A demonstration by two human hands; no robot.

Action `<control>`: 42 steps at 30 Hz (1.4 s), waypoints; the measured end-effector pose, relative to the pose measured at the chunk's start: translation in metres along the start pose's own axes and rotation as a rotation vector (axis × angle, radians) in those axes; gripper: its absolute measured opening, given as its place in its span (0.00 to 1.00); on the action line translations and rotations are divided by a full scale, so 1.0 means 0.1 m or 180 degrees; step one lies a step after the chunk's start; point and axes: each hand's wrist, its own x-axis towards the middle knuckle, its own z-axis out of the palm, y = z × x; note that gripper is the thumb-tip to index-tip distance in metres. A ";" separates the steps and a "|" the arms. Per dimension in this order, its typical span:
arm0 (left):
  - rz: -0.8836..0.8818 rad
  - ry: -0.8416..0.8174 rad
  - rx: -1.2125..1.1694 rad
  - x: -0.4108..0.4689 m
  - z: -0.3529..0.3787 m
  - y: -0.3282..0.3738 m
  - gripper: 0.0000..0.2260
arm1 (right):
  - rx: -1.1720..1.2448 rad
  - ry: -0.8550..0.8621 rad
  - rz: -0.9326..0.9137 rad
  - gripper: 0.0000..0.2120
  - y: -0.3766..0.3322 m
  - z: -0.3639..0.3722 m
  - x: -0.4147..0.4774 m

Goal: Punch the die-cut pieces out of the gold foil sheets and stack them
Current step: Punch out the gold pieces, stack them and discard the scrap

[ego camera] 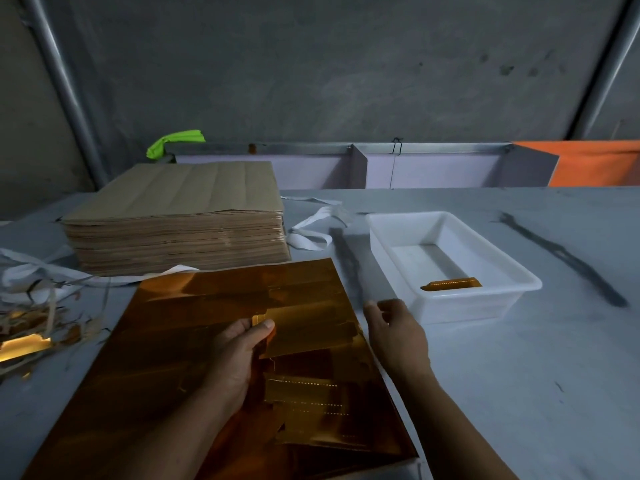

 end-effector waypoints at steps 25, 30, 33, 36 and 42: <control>0.0279 -0.0250 0.0865 -0.01 0.00 -0.04 0.09 | 0.1551 -0.0419 0.0520 0.11 -0.10 0.06 0.04; 0.0477 -0.0303 0.1062 -0.04 0.04 -0.04 0.12 | 0.1560 -0.0207 0.0643 0.11 -0.05 0.06 0.07; 0.0485 -0.0201 0.1067 -0.06 0.05 -0.02 0.13 | 0.1617 0.0055 0.0710 0.11 0.00 0.02 0.09; 0.0423 -0.0416 0.1136 -0.09 0.09 0.01 0.11 | 0.1818 0.0044 0.0721 0.12 0.02 -0.02 0.10; 0.0297 -0.0977 0.1428 -0.15 0.14 0.00 0.10 | 0.1823 -0.0086 0.0522 0.12 -0.02 0.01 0.08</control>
